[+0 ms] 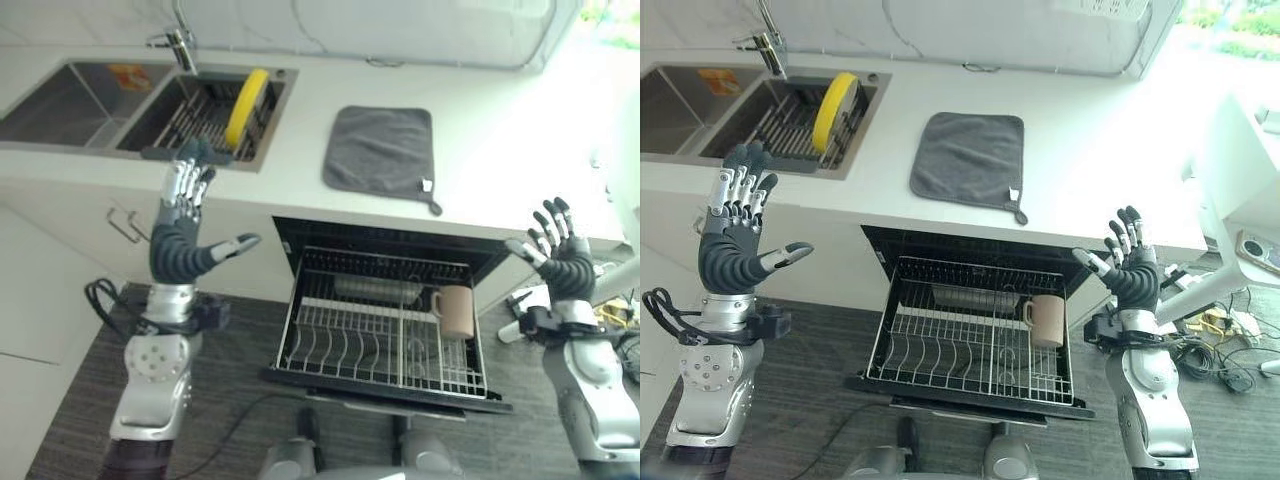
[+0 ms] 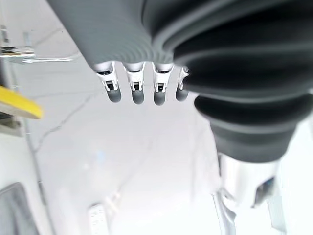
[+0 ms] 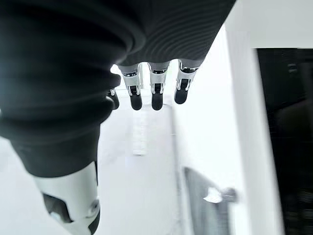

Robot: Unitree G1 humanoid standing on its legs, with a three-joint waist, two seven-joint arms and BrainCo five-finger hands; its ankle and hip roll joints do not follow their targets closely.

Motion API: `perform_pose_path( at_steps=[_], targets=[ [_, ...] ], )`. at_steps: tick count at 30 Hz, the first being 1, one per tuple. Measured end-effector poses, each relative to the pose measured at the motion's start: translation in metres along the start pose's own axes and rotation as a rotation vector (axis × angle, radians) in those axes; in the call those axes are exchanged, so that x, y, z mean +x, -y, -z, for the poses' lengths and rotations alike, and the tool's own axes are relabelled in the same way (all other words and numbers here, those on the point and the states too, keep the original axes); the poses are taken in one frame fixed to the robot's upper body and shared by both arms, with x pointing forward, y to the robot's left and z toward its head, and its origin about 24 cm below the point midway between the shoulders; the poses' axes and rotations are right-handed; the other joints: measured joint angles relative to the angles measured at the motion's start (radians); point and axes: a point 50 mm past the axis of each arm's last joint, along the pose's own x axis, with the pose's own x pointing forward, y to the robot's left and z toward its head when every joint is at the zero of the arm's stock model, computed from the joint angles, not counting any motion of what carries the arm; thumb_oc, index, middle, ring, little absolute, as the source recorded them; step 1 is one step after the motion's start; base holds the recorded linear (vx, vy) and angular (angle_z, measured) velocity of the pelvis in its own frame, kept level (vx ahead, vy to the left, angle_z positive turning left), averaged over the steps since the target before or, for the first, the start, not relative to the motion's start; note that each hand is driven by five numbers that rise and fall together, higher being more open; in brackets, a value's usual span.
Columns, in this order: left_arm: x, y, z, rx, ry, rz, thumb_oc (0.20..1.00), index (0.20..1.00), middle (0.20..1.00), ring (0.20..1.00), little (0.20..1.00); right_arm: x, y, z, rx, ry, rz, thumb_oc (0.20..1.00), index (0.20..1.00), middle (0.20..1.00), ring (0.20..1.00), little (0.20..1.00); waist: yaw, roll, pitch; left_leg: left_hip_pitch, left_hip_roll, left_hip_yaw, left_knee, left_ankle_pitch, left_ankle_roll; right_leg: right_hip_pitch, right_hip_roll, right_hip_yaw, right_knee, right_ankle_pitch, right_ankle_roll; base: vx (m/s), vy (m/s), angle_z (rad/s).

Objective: Place the dishes in the dishwasher.

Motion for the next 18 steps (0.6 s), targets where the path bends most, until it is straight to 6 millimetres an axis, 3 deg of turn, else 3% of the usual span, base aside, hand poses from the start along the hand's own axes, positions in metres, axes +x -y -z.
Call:
perform_pose_path(
  at_steps=[2, 3, 4, 5, 6, 7, 8, 9, 11, 12, 13, 15, 17, 18],
  targets=[
    [0.001, 0.0, 0.0, -0.043, -0.001, -0.013, 1.0, 1.0, 1.0, 1.0, 1.0, -0.004, -0.001, -0.011, 0.047, 0.072, 0.013, 1.0, 1.0, 1.0, 1.0, 1.0, -0.017, -0.007, -0.01, 0.026, -0.027, 0.024, 0.001, -0.008, 0.018, -0.01, -0.023, -0.006, 0.045, 0.015, 0.021, -0.12, 0.317, -0.45],
    [-0.002, -0.002, 0.003, -0.075, -0.018, -0.032, 1.0, 1.0, 1.0, 1.0, 1.0, -0.006, -0.009, -0.013, 0.084, 0.103, -0.021, 1.0, 1.0, 1.0, 1.0, 1.0, -0.017, 0.007, -0.021, 0.03, -0.017, 0.069, 0.006, -0.023, 0.045, -0.05, -0.031, -0.066, 0.074, 0.079, 0.021, -0.17, 0.263, -0.78],
    [-0.002, -0.002, 0.003, -0.074, -0.023, -0.032, 1.0, 1.0, 1.0, 1.0, 1.0, -0.006, -0.011, -0.013, 0.099, 0.101, -0.03, 1.0, 1.0, 1.0, 1.0, 1.0, -0.016, 0.017, -0.025, 0.028, -0.009, 0.096, -0.002, -0.007, 0.086, -0.077, -0.027, -0.116, 0.122, 0.076, 0.024, -0.19, 0.214, -0.89],
    [-0.006, -0.002, 0.005, -0.068, -0.047, -0.027, 1.0, 1.0, 1.0, 1.0, 1.0, -0.005, -0.009, -0.011, 0.086, 0.091, -0.033, 1.0, 1.0, 1.0, 1.0, 1.0, -0.012, 0.035, -0.034, 0.021, 0.004, 0.102, -0.015, -0.003, 0.085, -0.116, -0.001, -0.143, 0.297, -0.008, 0.008, -0.11, 0.057, -0.3],
    [-0.008, -0.004, 0.006, -0.069, -0.064, -0.025, 1.0, 1.0, 1.0, 1.0, 1.0, -0.006, -0.002, -0.012, 0.043, 0.084, -0.036, 1.0, 1.0, 1.0, 1.0, 1.0, -0.013, 0.05, -0.049, 0.017, 0.006, 0.085, -0.034, 0.028, 0.069, -0.119, 0.058, -0.122, 0.401, -0.095, -0.006, -0.11, 0.02, 0.02],
    [-0.006, -0.006, 0.005, -0.077, -0.061, -0.022, 1.0, 1.0, 1.0, 1.0, 1.0, -0.004, 0.002, -0.015, 0.021, 0.094, -0.032, 1.0, 1.0, 1.0, 1.0, 1.0, -0.013, 0.049, -0.055, 0.015, -0.005, 0.071, -0.065, 0.057, 0.066, -0.078, 0.131, -0.089, 0.391, -0.163, -0.015, -0.07, -0.046, 0.28],
    [-0.005, -0.008, 0.005, -0.082, -0.063, -0.025, 1.0, 1.0, 1.0, 1.0, 1.0, -0.004, 0.005, -0.017, 0.022, 0.103, -0.023, 1.0, 1.0, 1.0, 1.0, 1.0, -0.012, 0.046, -0.056, 0.015, -0.011, 0.056, -0.084, 0.073, 0.061, -0.055, 0.176, -0.064, 0.36, -0.193, -0.023, -0.04, -0.09, 0.51],
    [-0.005, -0.009, 0.006, -0.095, -0.073, -0.031, 1.0, 1.0, 1.0, 1.0, 1.0, -0.004, 0.007, -0.018, 0.036, 0.117, -0.012, 1.0, 1.0, 1.0, 1.0, 1.0, -0.008, 0.028, -0.069, 0.015, -0.037, 0.037, -0.111, 0.092, 0.04, -0.007, 0.196, -0.083, 0.271, -0.219, -0.062, -0.02, -0.15, 0.44],
    [-0.007, -0.009, 0.007, -0.11, -0.089, -0.031, 1.0, 1.0, 1.0, 1.0, 1.0, -0.004, 0.008, -0.015, 0.04, 0.114, -0.016, 1.0, 1.0, 1.0, 1.0, 1.0, 0.01, 0.012, -0.088, 0.009, -0.072, 0.027, -0.115, 0.101, 0.03, 0.079, 0.187, -0.113, 0.109, -0.247, -0.125, -0.04, -0.149, 0.34],
    [-0.011, -0.01, 0.008, -0.106, -0.104, -0.029, 1.0, 1.0, 1.0, 1.0, 1.0, -0.005, 0.008, -0.015, 0.039, 0.112, -0.022, 1.0, 1.0, 1.0, 1.0, 1.0, 0.012, 0.02, -0.091, 0.008, -0.072, 0.025, -0.116, 0.105, 0.023, 0.085, 0.19, -0.114, 0.091, -0.232, -0.15, -0.1, -0.103, 0.31],
    [-0.02, -0.009, 0.011, -0.112, -0.144, -0.023, 1.0, 1.0, 1.0, 1.0, 1.0, -0.004, 0.008, -0.016, 0.038, 0.112, -0.022, 1.0, 1.0, 1.0, 1.0, 1.0, 0.008, 0.05, -0.107, -0.009, -0.067, 0.025, -0.103, 0.11, 0.016, 0.105, 0.199, -0.134, 0.044, -0.208, -0.171, -0.14, -0.02, 0.29],
    [-0.019, -0.001, 0.009, -0.138, -0.137, 0.01, 1.0, 1.0, 1.0, 1.0, 1.0, 0.0, 0.006, -0.017, 0.036, 0.126, -0.011, 1.0, 1.0, 1.0, 1.0, 1.0, 0.008, 0.067, -0.108, -0.036, -0.062, -0.011, -0.041, 0.102, 0.001, 0.106, 0.195, -0.143, 0.029, -0.193, -0.18, -0.12, 0.085, 0.18],
    [-0.017, -0.001, 0.007, -0.138, -0.13, 0.016, 1.0, 1.0, 1.0, 1.0, 1.0, 0.004, 0.004, -0.02, 0.034, 0.141, -0.006, 1.0, 1.0, 1.0, 1.0, 1.0, 0.011, 0.05, -0.106, -0.089, -0.039, -0.028, 0.111, 0.028, -0.007, 0.101, 0.172, -0.137, 0.017, -0.172, -0.194, -0.07, 0.227, -0.12],
    [-0.015, -0.001, 0.007, -0.14, -0.13, 0.018, 1.0, 1.0, 1.0, 1.0, 1.0, 0.005, 0.006, -0.023, 0.024, 0.151, -0.006, 1.0, 1.0, 1.0, 1.0, 1.0, 0.0, 0.034, -0.105, -0.095, -0.004, -0.024, 0.157, 0.002, -0.03, 0.106, 0.159, -0.136, 0.011, -0.16, -0.186, -0.07, 0.309, -0.07]
  ],
)
